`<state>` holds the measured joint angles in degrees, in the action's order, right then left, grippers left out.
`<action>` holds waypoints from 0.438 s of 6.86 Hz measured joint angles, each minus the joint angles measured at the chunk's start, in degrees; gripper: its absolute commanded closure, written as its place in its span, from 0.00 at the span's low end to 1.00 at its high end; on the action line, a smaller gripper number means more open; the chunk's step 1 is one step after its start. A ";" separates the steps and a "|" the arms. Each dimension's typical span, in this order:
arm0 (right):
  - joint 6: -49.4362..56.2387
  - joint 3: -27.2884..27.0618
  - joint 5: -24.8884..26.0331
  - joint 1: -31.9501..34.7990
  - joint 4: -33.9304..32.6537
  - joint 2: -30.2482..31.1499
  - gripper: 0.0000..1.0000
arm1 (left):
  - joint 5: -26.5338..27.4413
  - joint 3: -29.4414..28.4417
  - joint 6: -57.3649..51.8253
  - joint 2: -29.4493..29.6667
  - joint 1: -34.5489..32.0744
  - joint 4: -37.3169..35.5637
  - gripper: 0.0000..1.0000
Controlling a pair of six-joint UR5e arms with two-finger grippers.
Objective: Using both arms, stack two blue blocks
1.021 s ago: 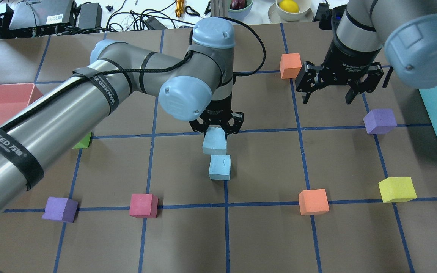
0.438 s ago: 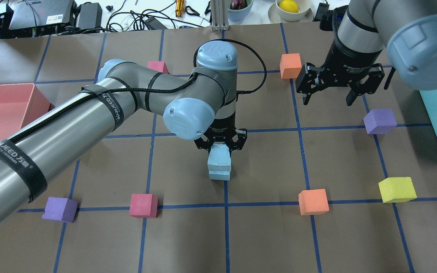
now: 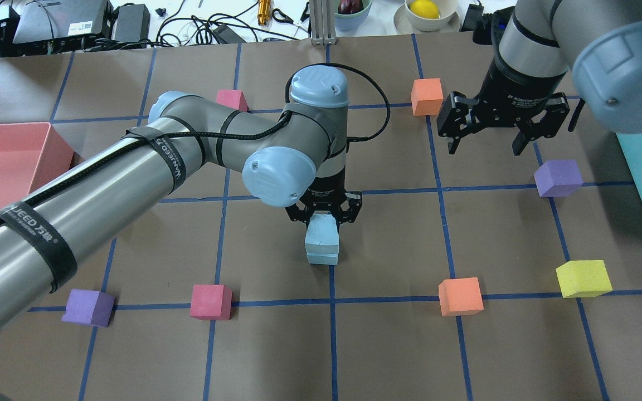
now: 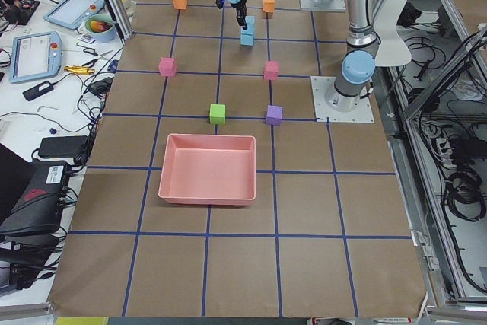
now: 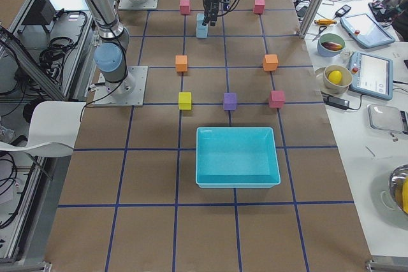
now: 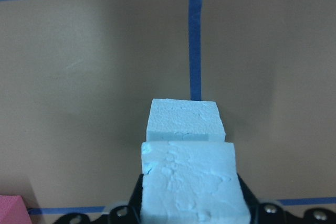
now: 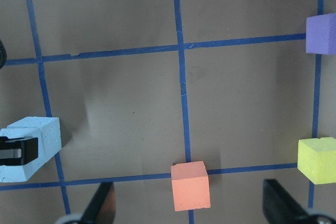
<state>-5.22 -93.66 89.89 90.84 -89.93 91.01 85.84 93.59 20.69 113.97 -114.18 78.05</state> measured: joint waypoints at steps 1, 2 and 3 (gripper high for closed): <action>-0.06 0.11 0.51 -0.03 0.06 0.20 0.00 | 0.02 0.04 0.09 0.12 0.00 -0.01 0.00; -0.03 0.17 1.53 -0.04 0.09 0.39 0.00 | 0.01 0.13 0.25 0.27 0.00 -0.03 0.00; 0.06 0.21 2.69 -0.05 0.08 0.53 0.00 | -0.03 0.23 0.31 0.38 0.01 -0.15 0.00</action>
<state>-5.16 -93.45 92.58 90.80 -89.84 91.54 85.81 93.82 20.99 114.35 -114.17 77.91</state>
